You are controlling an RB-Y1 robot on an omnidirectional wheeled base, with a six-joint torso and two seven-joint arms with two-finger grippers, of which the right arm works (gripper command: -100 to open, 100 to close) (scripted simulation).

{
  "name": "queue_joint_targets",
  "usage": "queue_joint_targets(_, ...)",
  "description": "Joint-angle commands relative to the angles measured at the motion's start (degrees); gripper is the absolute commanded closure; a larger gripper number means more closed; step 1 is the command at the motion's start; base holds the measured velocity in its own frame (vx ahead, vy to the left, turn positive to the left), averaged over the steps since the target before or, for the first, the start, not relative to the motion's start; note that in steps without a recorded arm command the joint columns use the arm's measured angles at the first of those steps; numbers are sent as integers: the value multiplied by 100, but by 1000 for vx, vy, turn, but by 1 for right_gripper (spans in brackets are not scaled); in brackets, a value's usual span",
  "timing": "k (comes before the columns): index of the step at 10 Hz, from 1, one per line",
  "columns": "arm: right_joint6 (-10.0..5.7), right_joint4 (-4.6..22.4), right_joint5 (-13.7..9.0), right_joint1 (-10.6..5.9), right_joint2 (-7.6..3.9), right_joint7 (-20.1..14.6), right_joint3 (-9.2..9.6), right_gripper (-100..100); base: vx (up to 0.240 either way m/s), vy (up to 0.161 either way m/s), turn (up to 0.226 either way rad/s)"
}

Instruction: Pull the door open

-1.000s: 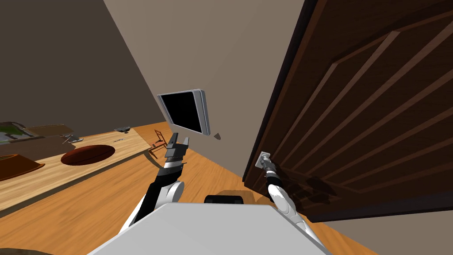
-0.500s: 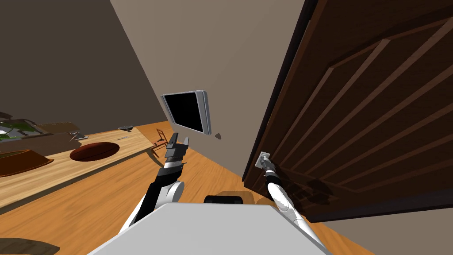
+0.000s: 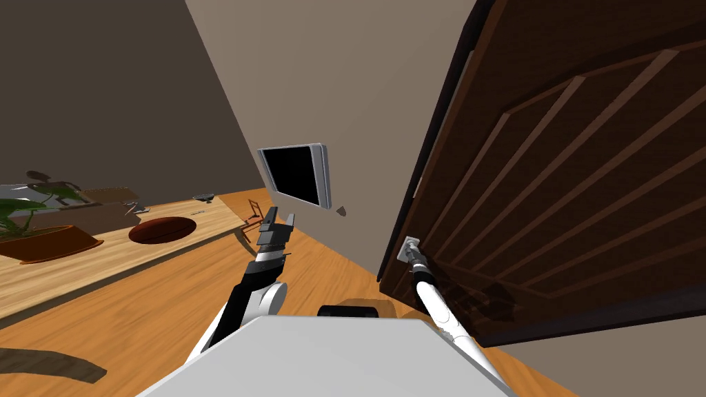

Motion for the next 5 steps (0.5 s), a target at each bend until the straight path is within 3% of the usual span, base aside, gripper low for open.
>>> queue_joint_targets(1, -90, 139, -286, -37, -11, -62, 18, 100, -46, -2, 31)
queue_joint_targets(4, -305, 273, -805, -157, 2, -105, 11, 100, -57, -12, 30)
queue_joint_targets(5, -305, 273, -964, -157, 2, -105, 11, 100, -44, -11, 26)
